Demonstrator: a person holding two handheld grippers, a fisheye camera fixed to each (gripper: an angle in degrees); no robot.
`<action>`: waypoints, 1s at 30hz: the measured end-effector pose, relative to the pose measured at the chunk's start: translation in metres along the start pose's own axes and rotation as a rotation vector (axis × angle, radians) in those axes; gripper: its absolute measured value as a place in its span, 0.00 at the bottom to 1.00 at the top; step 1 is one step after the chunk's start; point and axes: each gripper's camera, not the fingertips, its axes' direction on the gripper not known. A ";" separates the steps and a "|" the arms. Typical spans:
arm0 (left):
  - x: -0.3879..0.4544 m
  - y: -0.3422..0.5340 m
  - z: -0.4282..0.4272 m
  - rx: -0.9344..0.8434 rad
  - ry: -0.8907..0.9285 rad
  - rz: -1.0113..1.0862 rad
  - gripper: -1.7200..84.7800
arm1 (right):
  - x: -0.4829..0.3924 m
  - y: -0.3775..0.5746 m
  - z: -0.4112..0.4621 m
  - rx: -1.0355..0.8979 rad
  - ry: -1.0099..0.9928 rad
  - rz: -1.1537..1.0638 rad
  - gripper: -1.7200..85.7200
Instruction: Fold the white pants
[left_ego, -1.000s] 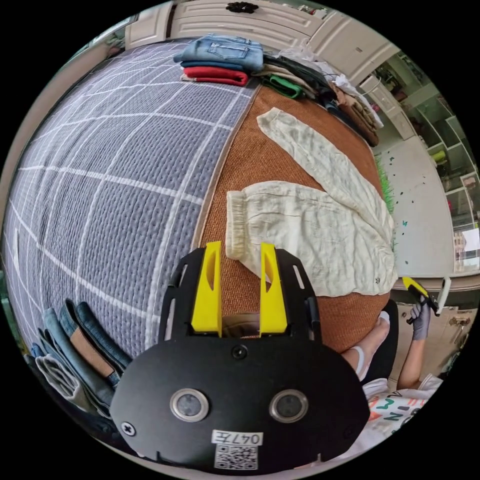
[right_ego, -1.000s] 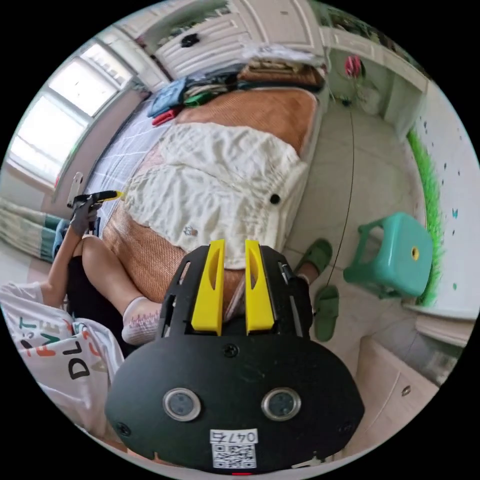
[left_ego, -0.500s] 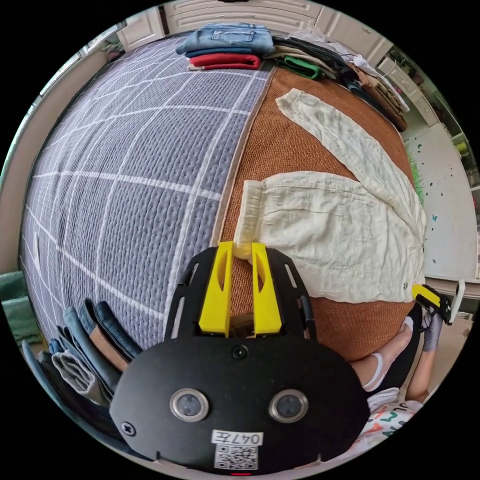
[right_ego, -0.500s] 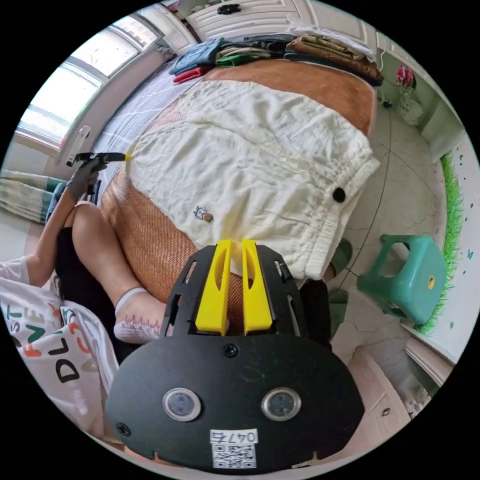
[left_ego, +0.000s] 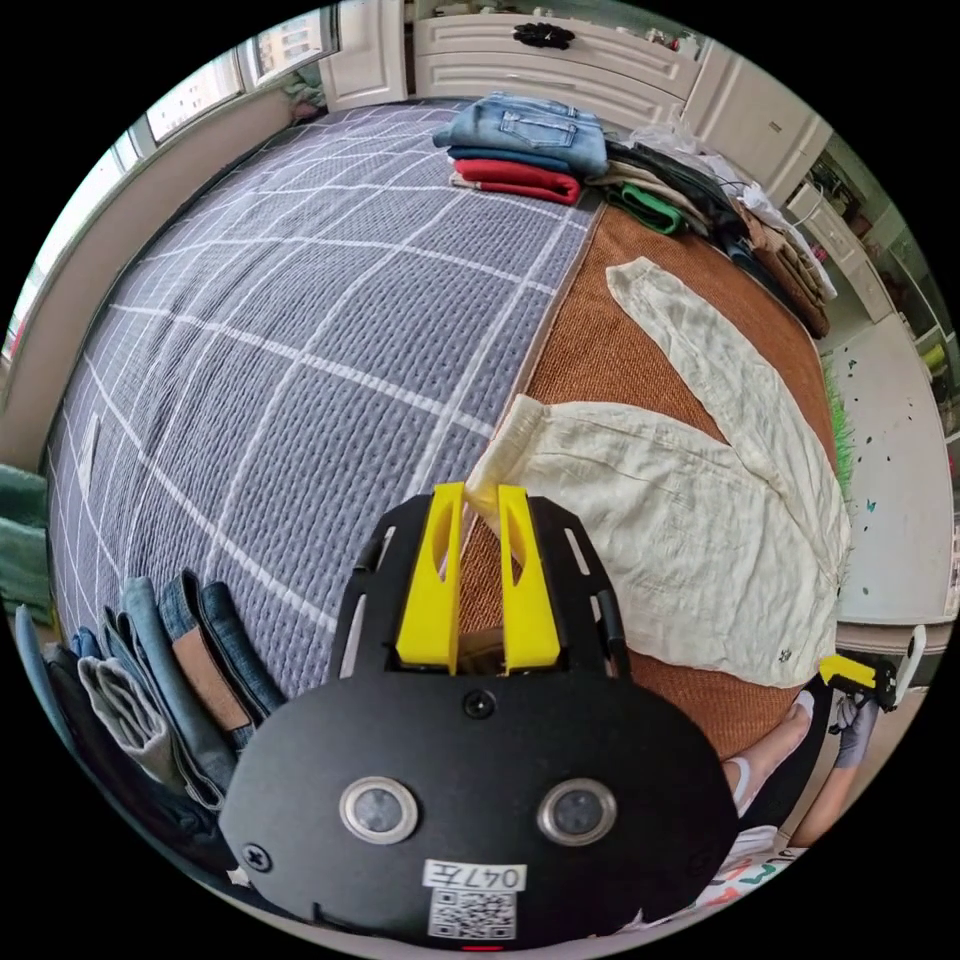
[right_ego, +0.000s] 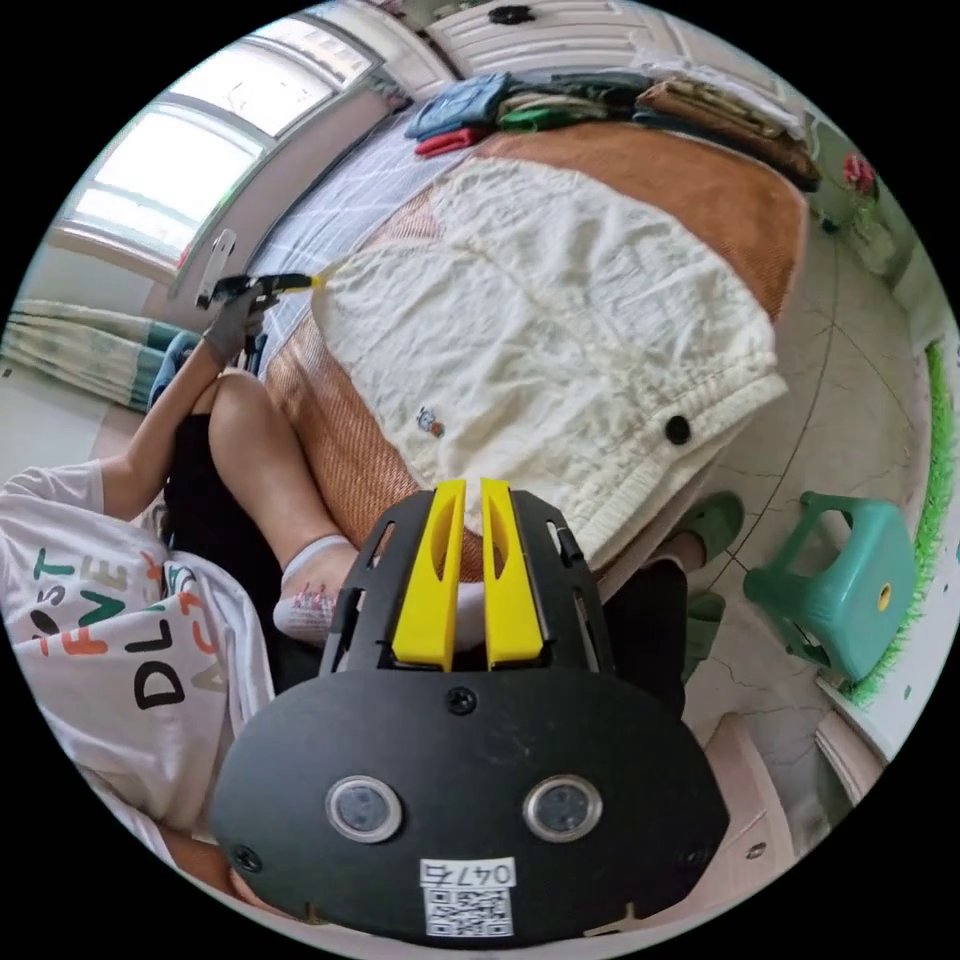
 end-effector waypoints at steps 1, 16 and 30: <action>-0.002 0.001 -0.003 0.009 -0.001 0.001 0.09 | 0.002 0.002 -0.003 0.024 0.009 0.016 0.02; -0.120 0.044 -0.042 0.125 0.189 -0.217 0.10 | 0.013 -0.025 0.026 0.025 0.285 0.144 0.02; -0.123 0.047 -0.040 -0.019 0.294 0.012 0.01 | -0.075 0.033 0.073 -0.026 0.240 -0.016 0.03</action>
